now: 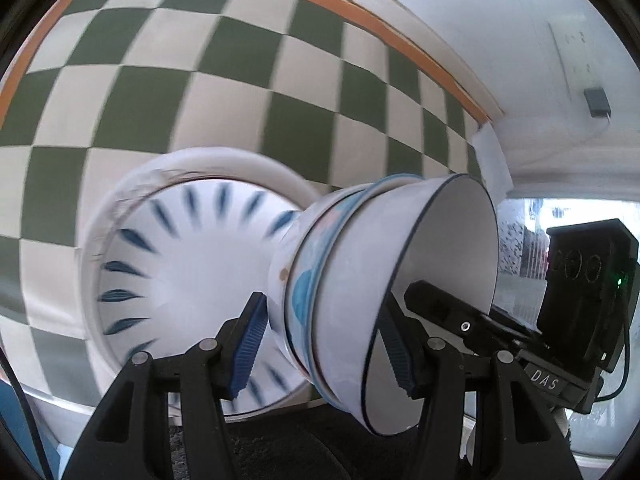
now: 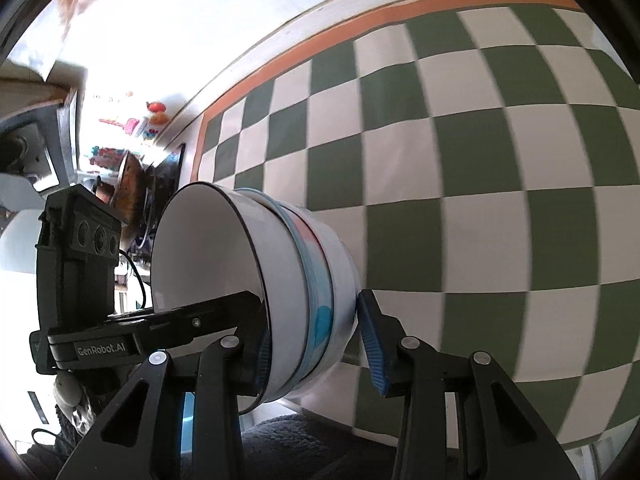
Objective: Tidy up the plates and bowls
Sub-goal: 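Carry the bowl stack with both grippers over the plate stack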
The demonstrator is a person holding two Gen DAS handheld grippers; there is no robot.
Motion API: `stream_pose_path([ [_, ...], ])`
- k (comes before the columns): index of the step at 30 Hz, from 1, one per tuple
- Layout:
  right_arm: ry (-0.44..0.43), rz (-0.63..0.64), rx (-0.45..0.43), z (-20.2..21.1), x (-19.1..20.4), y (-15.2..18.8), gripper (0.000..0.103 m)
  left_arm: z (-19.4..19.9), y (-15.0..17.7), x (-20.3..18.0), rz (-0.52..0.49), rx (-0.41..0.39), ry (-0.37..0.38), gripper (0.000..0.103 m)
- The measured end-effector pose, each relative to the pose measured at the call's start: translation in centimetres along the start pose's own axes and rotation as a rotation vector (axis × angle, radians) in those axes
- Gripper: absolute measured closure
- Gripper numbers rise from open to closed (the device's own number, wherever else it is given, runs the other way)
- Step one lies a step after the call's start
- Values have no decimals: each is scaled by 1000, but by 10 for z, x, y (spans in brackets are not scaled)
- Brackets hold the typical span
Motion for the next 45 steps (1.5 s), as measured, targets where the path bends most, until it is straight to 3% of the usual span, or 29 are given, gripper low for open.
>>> stream_pose_path([
  [18, 52, 37, 66, -60, 43, 17, 65, 16, 18, 58, 53, 8, -5, 51],
  [45, 85, 17, 54, -63, 49, 23, 66, 22, 23, 63, 15, -17, -52, 51],
])
Point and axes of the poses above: each gripper's, at about its wrist camera, not at the fingertips, and z roughly against the way its jaws point, x to its left, y to its underside, the point moved 1 cm from there along -z, roughly the way its jaws point, and after that the axes turned 9 degrees about -z, right-handed, at the moved point
